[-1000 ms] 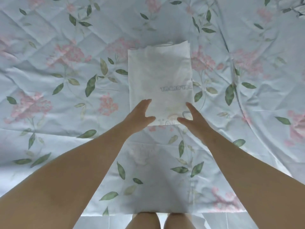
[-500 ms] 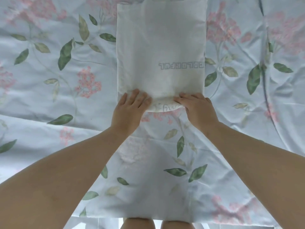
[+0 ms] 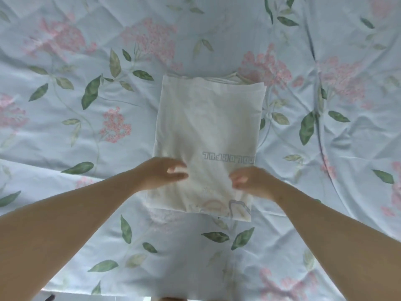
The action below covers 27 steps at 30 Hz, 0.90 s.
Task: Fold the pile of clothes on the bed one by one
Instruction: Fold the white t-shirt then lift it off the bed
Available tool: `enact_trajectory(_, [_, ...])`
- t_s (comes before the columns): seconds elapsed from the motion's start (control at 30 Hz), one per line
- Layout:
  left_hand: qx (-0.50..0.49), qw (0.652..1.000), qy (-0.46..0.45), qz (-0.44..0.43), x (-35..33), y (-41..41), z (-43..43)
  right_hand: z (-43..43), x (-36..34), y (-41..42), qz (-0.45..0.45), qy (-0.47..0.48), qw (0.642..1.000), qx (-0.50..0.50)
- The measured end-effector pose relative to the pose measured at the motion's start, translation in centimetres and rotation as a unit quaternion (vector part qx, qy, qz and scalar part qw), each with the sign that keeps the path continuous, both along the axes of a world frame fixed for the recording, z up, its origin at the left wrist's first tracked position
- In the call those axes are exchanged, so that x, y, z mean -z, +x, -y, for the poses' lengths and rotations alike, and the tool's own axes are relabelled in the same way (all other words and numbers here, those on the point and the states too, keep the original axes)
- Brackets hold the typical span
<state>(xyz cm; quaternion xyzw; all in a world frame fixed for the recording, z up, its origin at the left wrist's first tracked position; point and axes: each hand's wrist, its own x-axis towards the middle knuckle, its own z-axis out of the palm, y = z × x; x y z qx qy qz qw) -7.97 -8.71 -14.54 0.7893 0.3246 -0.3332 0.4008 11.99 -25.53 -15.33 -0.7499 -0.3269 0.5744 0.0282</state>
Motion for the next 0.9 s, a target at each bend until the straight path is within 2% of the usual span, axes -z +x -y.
enact_trajectory(0.07, [-0.107, 0.987, 0.097, 0.073, 1.5, 1.9, -1.8, -1.8, 1.2, 1.9, 0.064, 0.081, 0.968, 0.227])
enact_trajectory(0.1, [-0.185, 0.97, 0.118, 0.107, 2.5, 2.8, -2.8, -2.9, 2.0, 2.8, 0.108, 0.108, 0.945, 0.29])
enact_trajectory(0.2, [-0.434, 0.884, 0.101, 0.141, 4.9, 5.7, -5.4, -5.7, 3.9, 5.0, 0.143, 0.135, 0.893, 0.404])
enact_trajectory(0.27, [-0.502, 0.851, 0.109, 0.111, 5.7, 7.4, -6.6, -7.2, 4.8, 6.1, 0.155, 0.146, 0.868, 0.448])
enact_trajectory(0.37, [-0.533, 0.831, 0.134, 0.086, 6.3, 9.2, -8.5, -8.5, 5.6, 7.2, 0.188, 0.178, 0.853, 0.453])
enact_trajectory(0.5, [-0.597, 0.782, 0.036, 0.176, 6.3, 9.5, -10.6, -9.0, 6.1, 8.0, 0.219, 0.21, 0.845, 0.441])
enact_trajectory(0.57, [-0.589, 0.782, 0.01, 0.204, 5.8, 9.3, -11.2, -9.2, 6.0, 8.3, 0.23, 0.224, 0.844, 0.43])
enact_trajectory(0.73, [-0.547, 0.8, -0.056, 0.239, 4.3, 9.0, -12.3, -10.0, 4.9, 9.5, 0.127, 0.226, 0.859, 0.441])
enact_trajectory(0.8, [-0.517, 0.812, -0.061, 0.264, 3.2, 9.3, -12.8, -10.1, 4.0, 10.1, 0.118, 0.256, 0.848, 0.449])
enact_trajectory(0.9, [-0.513, 0.791, -0.045, 0.33, 1.4, 10.9, -13.7, -10.2, 2.2, 11.2, 0.114, 0.323, 0.803, 0.487])
